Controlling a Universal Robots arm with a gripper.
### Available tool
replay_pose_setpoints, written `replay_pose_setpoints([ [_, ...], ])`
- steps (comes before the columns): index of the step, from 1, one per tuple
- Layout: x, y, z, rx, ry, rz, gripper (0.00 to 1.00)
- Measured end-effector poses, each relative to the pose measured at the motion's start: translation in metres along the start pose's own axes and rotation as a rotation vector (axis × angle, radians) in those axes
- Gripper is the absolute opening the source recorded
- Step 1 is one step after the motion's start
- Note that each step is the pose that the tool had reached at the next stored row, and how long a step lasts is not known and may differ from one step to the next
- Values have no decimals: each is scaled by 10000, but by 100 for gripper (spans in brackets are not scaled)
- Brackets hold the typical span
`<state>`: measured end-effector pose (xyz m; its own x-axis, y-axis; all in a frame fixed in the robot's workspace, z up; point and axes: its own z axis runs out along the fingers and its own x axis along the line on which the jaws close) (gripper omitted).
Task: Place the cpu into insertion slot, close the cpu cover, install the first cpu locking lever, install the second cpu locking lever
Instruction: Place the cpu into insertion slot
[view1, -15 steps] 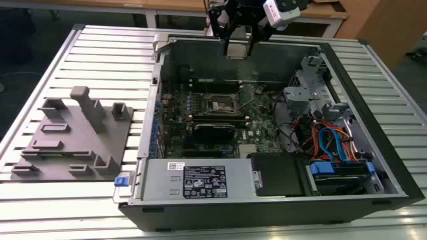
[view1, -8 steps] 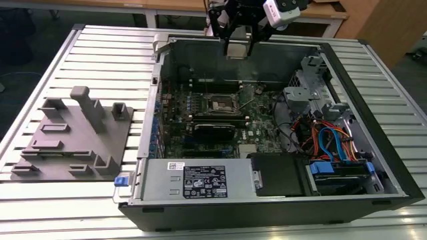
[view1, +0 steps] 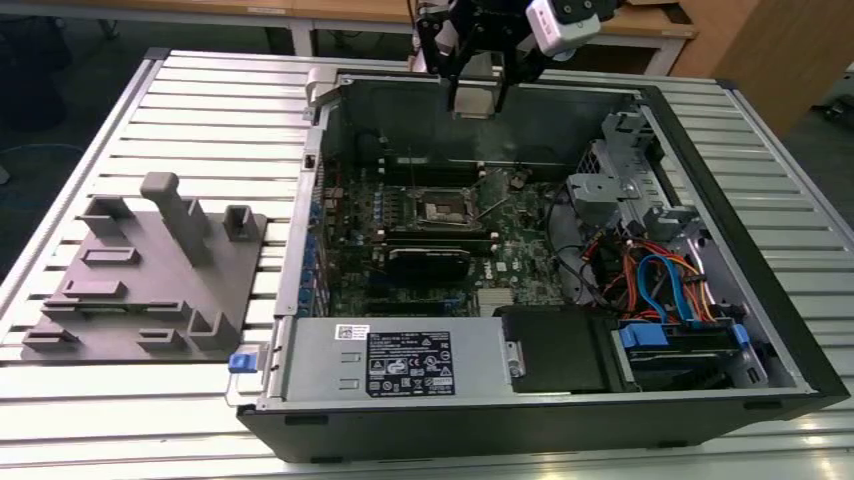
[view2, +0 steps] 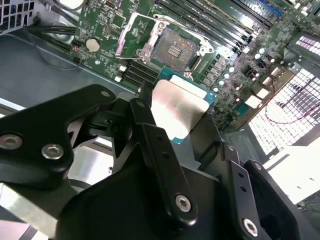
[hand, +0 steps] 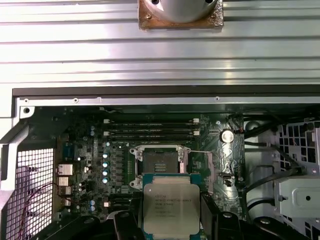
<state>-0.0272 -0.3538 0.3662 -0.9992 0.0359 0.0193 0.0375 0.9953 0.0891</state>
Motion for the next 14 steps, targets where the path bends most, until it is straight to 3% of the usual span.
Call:
replay_pose_setpoints([
  [6,-2,-1,9,-11,-42,470,54],
  [14,-2,0,23,-18,-63,689,54],
])
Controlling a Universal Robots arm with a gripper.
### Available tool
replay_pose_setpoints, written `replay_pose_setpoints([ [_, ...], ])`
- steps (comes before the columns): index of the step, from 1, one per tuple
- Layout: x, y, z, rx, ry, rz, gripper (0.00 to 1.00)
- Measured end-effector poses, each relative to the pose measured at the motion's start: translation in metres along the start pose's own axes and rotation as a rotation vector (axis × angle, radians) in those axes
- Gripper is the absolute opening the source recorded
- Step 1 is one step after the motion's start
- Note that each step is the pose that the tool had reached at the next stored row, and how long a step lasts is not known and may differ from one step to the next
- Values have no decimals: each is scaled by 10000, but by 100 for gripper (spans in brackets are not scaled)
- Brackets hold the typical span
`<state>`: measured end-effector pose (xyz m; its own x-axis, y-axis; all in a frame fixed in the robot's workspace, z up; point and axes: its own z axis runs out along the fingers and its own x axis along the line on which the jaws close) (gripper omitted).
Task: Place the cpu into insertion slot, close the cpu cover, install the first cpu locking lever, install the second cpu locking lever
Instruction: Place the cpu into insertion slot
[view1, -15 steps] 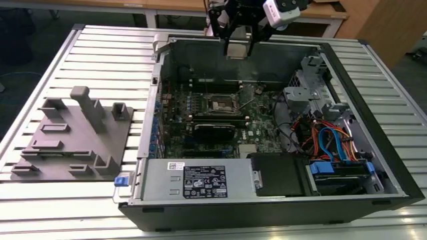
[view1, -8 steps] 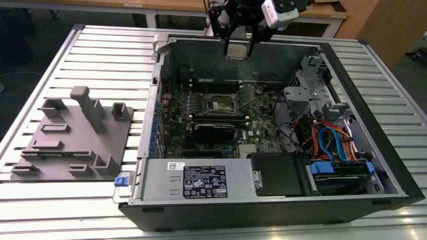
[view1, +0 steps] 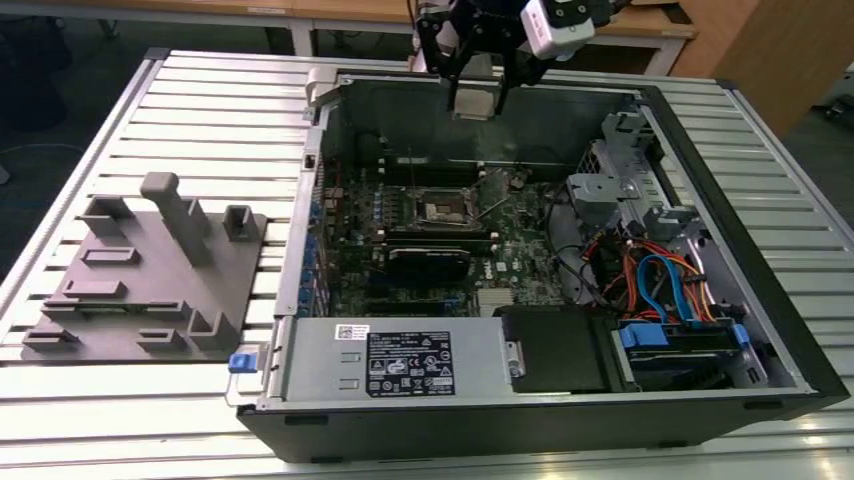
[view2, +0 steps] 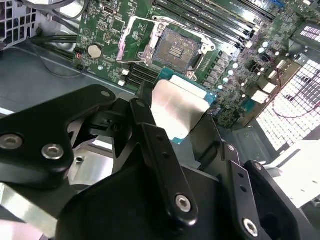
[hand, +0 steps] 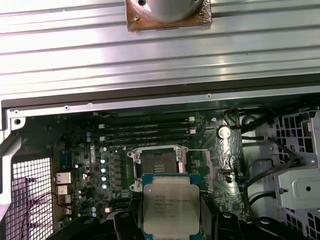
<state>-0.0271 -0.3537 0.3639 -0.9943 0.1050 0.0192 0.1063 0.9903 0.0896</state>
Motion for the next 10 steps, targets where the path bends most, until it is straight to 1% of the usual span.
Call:
replay_pose_setpoints([
  [2,0,1,3,0,-5,53,54],
  [5,-1,1,9,-2,-28,325,54],
  [10,-1,0,22,-19,-107,1202,54],
])
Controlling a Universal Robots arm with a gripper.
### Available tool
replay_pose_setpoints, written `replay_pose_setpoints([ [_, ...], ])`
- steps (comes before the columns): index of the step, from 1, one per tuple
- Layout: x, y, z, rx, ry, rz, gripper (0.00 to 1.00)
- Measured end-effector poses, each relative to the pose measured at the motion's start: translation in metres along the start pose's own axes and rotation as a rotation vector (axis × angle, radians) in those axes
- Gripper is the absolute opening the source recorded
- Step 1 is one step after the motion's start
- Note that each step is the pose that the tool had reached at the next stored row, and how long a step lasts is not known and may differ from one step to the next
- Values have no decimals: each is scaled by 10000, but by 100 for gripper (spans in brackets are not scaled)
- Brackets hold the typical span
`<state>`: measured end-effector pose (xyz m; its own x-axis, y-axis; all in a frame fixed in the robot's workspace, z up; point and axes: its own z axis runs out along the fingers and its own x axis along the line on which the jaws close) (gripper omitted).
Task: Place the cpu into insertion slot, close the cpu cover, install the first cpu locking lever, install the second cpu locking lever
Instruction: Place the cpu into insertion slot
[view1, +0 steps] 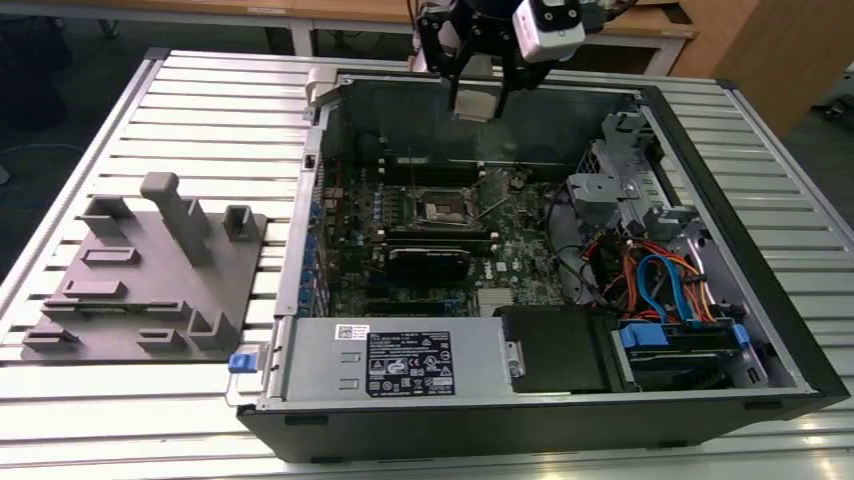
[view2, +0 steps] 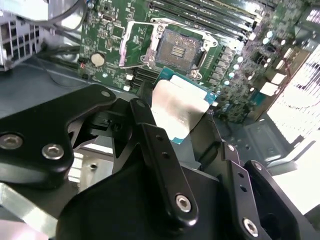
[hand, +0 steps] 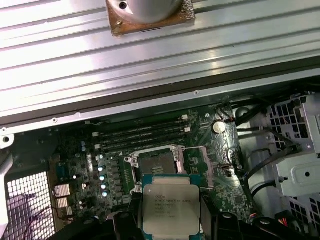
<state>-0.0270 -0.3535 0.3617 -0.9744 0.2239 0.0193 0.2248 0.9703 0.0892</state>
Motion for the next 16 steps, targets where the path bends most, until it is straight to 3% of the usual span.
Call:
replay_pose_setpoints([
  [7,-1,-1,8,-9,-41,461,54],
  [16,-1,-1,9,-10,-43,479,54],
])
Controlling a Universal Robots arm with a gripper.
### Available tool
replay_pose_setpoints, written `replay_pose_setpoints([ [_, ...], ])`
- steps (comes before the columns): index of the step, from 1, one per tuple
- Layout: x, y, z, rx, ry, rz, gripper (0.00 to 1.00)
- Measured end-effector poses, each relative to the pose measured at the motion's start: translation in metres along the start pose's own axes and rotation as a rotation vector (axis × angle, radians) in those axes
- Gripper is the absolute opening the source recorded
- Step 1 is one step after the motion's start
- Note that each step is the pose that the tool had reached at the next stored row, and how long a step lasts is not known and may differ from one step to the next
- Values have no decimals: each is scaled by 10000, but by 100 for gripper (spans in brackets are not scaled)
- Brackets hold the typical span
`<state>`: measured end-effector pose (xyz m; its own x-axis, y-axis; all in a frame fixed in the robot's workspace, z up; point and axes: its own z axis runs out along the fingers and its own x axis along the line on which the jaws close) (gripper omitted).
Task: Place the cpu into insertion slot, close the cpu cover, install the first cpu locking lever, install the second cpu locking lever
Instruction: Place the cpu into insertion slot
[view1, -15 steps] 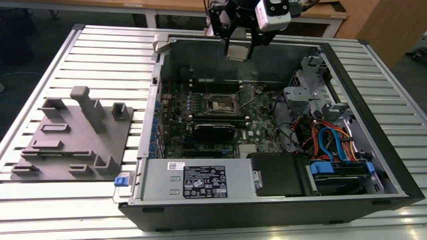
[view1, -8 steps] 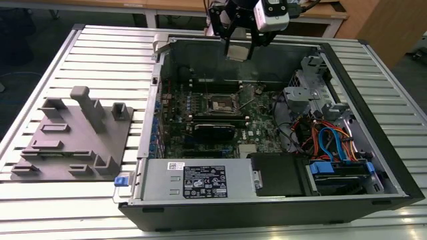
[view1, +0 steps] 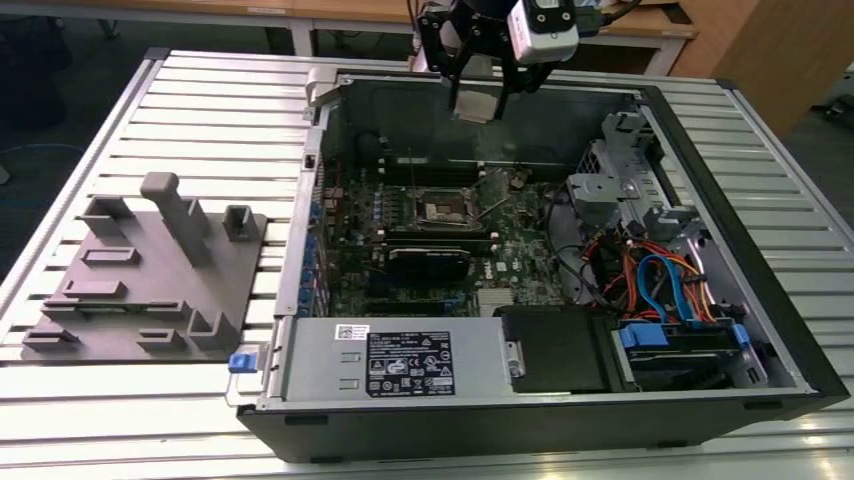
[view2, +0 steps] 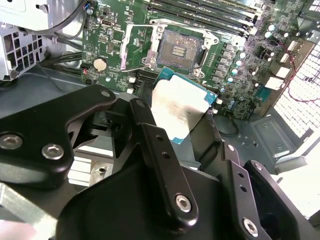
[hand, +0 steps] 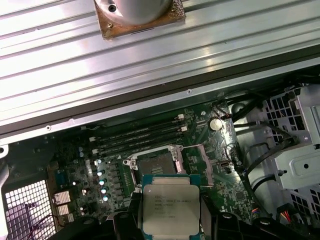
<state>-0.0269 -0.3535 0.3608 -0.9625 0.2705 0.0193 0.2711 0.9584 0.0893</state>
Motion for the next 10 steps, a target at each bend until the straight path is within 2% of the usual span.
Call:
replay_pose_setpoints([
  [10,1,3,1,-2,-9,98,54],
])
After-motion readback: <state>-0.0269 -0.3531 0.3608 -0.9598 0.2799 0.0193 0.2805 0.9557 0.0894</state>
